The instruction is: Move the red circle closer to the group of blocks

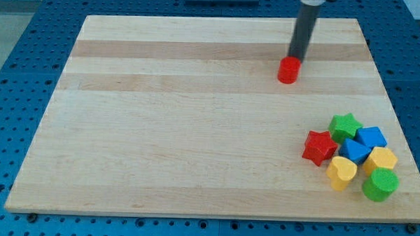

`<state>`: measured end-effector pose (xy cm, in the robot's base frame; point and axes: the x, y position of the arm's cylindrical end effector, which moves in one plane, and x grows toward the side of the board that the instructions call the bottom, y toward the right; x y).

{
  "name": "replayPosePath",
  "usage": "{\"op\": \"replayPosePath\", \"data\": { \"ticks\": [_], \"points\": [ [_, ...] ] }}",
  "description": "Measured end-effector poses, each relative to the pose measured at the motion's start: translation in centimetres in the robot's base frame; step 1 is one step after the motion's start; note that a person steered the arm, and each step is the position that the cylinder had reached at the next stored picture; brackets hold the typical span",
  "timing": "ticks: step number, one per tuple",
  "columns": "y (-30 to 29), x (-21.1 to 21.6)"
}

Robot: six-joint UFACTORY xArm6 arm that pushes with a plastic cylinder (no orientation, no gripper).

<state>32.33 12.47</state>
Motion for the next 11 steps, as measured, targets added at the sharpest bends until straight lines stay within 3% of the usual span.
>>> {"op": "replayPosePath", "data": {
  "ticks": [3, 6, 11],
  "points": [
    [-4.5, 0.3],
    [-1.2, 4.3],
    [4.1, 4.9]
  ]
}}
